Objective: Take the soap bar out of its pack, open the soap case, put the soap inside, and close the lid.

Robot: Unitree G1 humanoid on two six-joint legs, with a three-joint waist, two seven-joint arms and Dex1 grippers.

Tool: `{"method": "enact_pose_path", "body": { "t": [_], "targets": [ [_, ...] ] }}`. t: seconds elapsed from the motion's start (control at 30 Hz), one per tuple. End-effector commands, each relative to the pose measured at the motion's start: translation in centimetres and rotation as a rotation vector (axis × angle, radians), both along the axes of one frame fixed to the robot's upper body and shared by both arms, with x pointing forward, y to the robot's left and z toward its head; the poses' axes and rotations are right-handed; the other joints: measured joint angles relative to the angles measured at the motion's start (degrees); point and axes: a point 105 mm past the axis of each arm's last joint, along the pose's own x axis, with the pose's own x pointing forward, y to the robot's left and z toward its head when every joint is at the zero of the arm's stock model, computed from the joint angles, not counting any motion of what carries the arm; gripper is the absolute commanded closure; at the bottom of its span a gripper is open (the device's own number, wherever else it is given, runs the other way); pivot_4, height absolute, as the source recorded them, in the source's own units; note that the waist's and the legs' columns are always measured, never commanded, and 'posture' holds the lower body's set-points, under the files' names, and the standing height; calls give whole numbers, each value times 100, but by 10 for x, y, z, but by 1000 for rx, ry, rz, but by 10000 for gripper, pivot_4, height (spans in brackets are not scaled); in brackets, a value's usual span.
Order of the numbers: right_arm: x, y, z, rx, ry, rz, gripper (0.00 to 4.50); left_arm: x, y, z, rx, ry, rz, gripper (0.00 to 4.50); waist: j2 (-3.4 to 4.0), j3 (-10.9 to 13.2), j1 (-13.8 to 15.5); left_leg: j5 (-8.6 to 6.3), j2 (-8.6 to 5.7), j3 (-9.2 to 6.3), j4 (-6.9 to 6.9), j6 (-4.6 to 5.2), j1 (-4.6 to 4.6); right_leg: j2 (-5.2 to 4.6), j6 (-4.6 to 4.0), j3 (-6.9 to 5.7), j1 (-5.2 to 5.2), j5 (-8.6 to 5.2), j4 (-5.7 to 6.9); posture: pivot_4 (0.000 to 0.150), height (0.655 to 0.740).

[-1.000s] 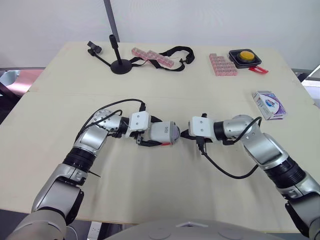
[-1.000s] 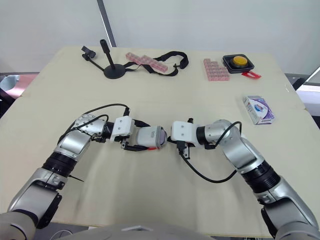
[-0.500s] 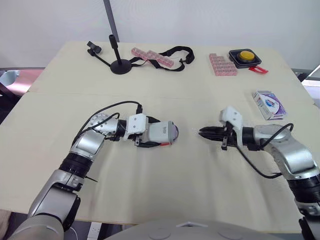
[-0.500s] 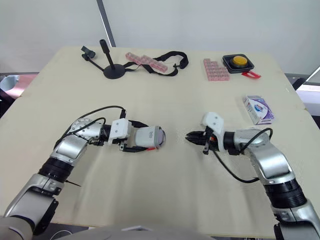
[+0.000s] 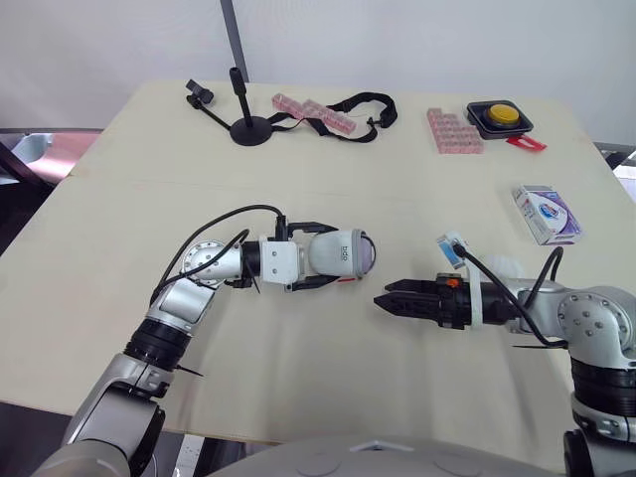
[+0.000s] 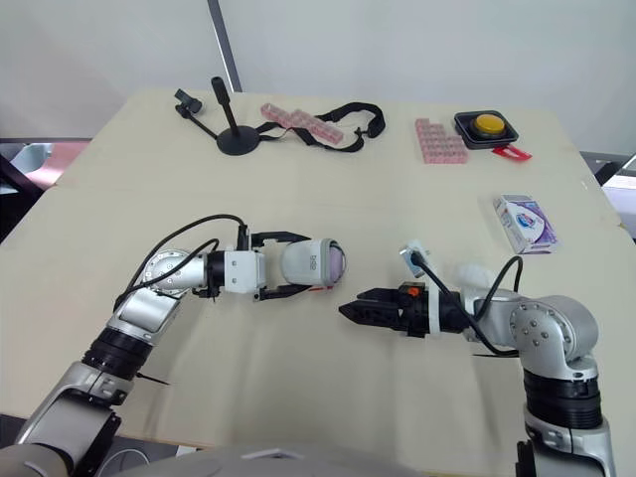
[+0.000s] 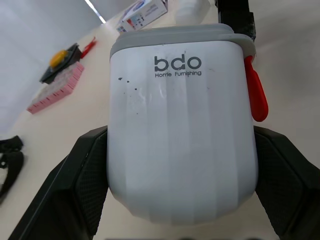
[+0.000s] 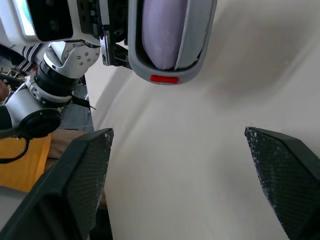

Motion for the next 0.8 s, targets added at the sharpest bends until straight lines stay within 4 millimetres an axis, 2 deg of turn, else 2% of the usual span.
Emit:
{"method": "enact_pose_path", "body": {
  "t": [0.03, 0.43, 0.8],
  "targets": [
    [5, 5, 13, 48, -26, -22, 497, -7, -5, 9, -23, -87, -24, 10307, 5, -3, 15, 0, 0, 0, 0, 0, 0, -1, 0, -1, -2, 0, 1, 1500, 7143],
    [9, 26, 11, 28, -61, -22, 497, -10, -13, 9, -52, -31, -39, 10307, 6, -3, 63, 0, -1, 3, -5, -2, 0, -5, 0, 1, -16, 0, 13, 1500, 7143],
    [16, 30, 8, 24, -55, -44, 497, -13, -21, 11, -66, -4, -57, 10307, 6, -3, 62, 0, -3, 3, -5, -2, -3, -6, 0, -1, -16, 0, 11, 1500, 7143]
  ]
}}
